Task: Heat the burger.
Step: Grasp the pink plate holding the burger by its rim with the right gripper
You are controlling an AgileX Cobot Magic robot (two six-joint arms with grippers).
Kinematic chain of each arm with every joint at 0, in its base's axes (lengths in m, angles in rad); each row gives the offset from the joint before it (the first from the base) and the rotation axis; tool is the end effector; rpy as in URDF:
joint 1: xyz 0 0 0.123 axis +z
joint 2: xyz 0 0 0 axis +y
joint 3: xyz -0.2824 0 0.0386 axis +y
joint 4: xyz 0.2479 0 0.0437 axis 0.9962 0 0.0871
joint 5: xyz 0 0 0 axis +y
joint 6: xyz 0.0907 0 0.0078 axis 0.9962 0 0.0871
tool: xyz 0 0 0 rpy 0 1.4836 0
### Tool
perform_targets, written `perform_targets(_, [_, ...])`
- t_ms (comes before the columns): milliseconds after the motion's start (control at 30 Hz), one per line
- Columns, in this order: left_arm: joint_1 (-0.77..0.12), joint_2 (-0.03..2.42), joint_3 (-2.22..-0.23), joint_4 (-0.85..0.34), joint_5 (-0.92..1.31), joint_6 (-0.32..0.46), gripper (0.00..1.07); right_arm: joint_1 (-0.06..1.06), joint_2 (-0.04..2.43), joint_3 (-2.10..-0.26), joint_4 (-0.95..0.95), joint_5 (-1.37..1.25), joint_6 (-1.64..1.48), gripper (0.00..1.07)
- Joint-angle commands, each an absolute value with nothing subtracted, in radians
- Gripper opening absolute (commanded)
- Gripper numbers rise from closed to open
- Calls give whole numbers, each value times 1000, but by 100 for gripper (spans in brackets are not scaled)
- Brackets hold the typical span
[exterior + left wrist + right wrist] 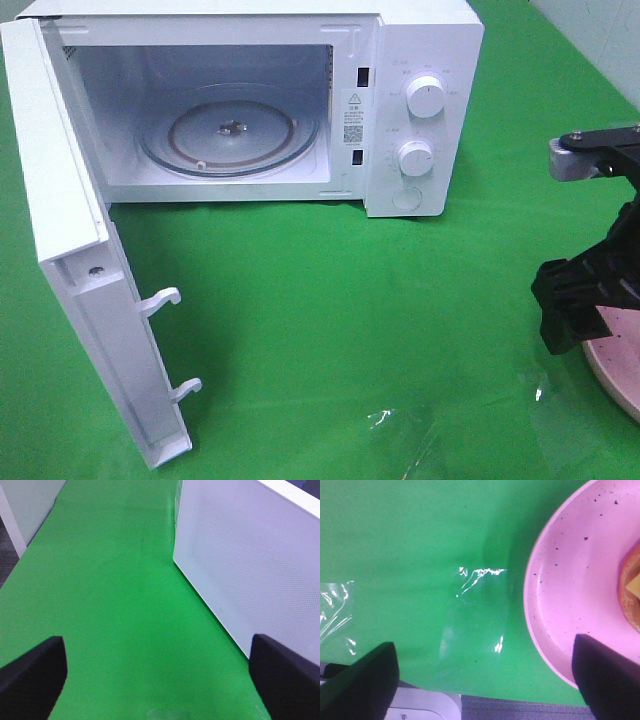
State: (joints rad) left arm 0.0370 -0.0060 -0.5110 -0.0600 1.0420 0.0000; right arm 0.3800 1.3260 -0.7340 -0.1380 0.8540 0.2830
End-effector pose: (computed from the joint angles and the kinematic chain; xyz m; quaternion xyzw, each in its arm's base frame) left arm -0.0062 -0.0050 0.2818 -0.0145 0.8433 -0.0200 0.5369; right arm 0.2064 0.0722 0.2158 -0.0876 0.9889 -0.0191 0.1182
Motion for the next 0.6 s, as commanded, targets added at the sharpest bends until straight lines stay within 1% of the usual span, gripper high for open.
perform_targets(33, [34, -24, -510, -57, 1033, 0, 91, 348, 1373, -736, -145, 828, 260, 88])
perform_targets(200, [34, -24, -510, -57, 1033, 0, 91, 300, 1437, -736, -145, 767, 255, 88])
perform_targets(300, [34, -24, -510, -57, 1033, 0, 91, 296, 1446, -736, -144, 759, 253, 88])
perform_targets(600, [34, -24, -510, -57, 1033, 0, 91, 238, 1564, -736, -144, 668, 232, 86])
